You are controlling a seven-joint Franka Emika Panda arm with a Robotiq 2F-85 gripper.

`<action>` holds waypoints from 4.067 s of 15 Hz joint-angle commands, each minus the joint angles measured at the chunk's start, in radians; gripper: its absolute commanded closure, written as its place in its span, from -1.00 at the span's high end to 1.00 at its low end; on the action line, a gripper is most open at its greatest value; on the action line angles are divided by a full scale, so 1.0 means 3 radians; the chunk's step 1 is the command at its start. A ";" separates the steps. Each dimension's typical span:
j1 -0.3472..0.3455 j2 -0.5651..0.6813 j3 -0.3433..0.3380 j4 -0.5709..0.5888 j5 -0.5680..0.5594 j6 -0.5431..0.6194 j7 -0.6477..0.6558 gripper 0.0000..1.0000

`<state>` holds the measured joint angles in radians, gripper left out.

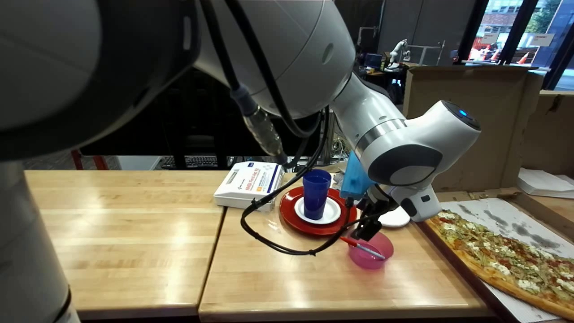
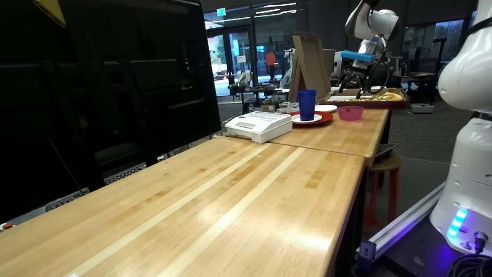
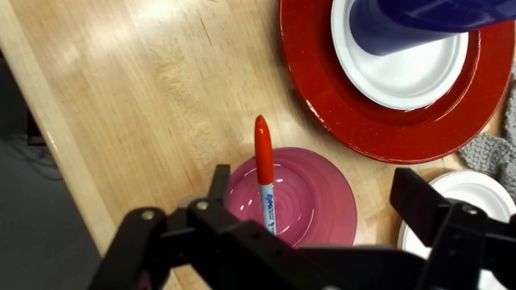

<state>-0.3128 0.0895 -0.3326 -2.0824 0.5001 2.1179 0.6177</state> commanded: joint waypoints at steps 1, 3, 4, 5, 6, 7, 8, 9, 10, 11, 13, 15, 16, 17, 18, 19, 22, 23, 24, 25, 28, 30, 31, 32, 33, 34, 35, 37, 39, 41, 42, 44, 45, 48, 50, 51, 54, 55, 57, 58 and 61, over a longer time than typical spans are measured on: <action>-0.0016 -0.0036 0.0011 -0.0044 0.0078 0.0017 0.0049 1.00; -0.0034 0.0014 0.0005 -0.0009 0.0120 -0.0021 0.0012 1.00; -0.0040 0.0029 0.0001 -0.0003 0.0140 -0.0028 0.0004 1.00; -0.0051 0.0046 -0.0004 0.0004 0.0176 -0.0046 -0.0005 1.00; -0.0063 0.0065 -0.0005 0.0010 0.0218 -0.0068 -0.0041 1.00; -0.0069 0.0090 -0.0003 0.0015 0.0266 -0.0062 -0.0059 1.00; -0.0078 0.0120 -0.0002 0.0027 0.0318 -0.0070 -0.0083 1.00; -0.0085 0.0158 -0.0001 0.0045 0.0371 -0.0072 -0.0103 1.00; -0.0092 0.0186 -0.0001 0.0056 0.0412 -0.0070 -0.0115 1.00; -0.0097 0.0217 -0.0001 0.0072 0.0453 -0.0077 -0.0142 1.00; -0.0109 0.0277 -0.0002 0.0101 0.0520 -0.0088 -0.0184 1.00; -0.0119 0.0331 -0.0006 0.0130 0.0554 -0.0104 -0.0203 1.00; -0.0127 0.0356 -0.0012 0.0146 0.0557 -0.0110 -0.0201 1.00; -0.0134 0.0377 -0.0014 0.0161 0.0562 -0.0112 -0.0203 1.00; -0.0142 0.0393 -0.0017 0.0171 0.0565 -0.0113 -0.0203 1.00; -0.0154 0.0409 -0.0020 0.0182 0.0571 -0.0118 -0.0212 1.00; -0.0185 0.0461 -0.0023 0.0208 0.0599 -0.0135 -0.0232 1.00; -0.0193 0.0473 -0.0022 0.0215 0.0609 -0.0144 -0.0236 0.97; -0.0201 0.0486 -0.0022 0.0219 0.0612 -0.0154 -0.0244 0.91; -0.0206 0.0497 -0.0022 0.0222 0.0618 -0.0162 -0.0251 0.92; -0.0212 0.0538 -0.0014 0.0239 0.0635 -0.0184 -0.0262 0.78; -0.0211 0.0558 -0.0012 0.0246 0.0654 -0.0196 -0.0266 0.71; -0.0211 0.0564 -0.0012 0.0252 0.0666 -0.0212 -0.0265 0.70; -0.0209 0.0570 -0.0012 0.0259 0.0669 -0.0226 -0.0263 0.67; -0.0207 0.0578 -0.0011 0.0265 0.0672 -0.0232 -0.0260 0.67; -0.0206 0.0585 -0.0012 0.0272 0.0670 -0.0238 -0.0255 0.74; -0.0206 0.0594 -0.0012 0.0281 0.0669 -0.0244 -0.0254 0.72; -0.0215 0.0604 -0.0016 0.0303 0.0675 -0.0260 -0.0254 0.67; -0.0226 0.0602 -0.0024 0.0320 0.0684 -0.0268 -0.0250 0.84; -0.0239 0.0590 -0.0029 0.0341 0.0712 -0.0272 -0.0251 0.92; -0.0244 0.0578 -0.0034 0.0349 0.0735 -0.0271 -0.0254 0.98; -0.0251 0.0564 -0.0044 0.0368 0.0756 -0.0264 -0.0251 0.90; -0.0256 0.0566 -0.0048 0.0384 0.0762 -0.0264 -0.0248 0.88; -0.0267 0.0611 -0.0057 0.0450 0.0771 -0.0276 -0.0233 0.84; -0.0275 0.0646 -0.0053 0.0492 0.0775 -0.0292 -0.0240 0.86; -0.0278 0.0663 -0.0050 0.0510 0.0775 -0.0303 -0.0241 0.89; -0.0285 0.0723 -0.0042 0.0569 0.0780 -0.0341 -0.0246 0.85; -0.0286 0.0749 -0.0040 0.0590 0.0782 -0.0352 -0.0243 0.83; -0.0293 0.0813 -0.0037 0.0647 0.0783 -0.0394 -0.0232 0.82; -0.0298 0.0841 -0.0036 0.0672 0.0786 -0.0408 -0.0229 0.82; -0.0317 0.0917 -0.0034 0.0743 0.0797 -0.0454 -0.0229 0.85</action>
<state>-0.3872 0.3377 -0.3464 -1.8988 0.7109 2.0221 0.5564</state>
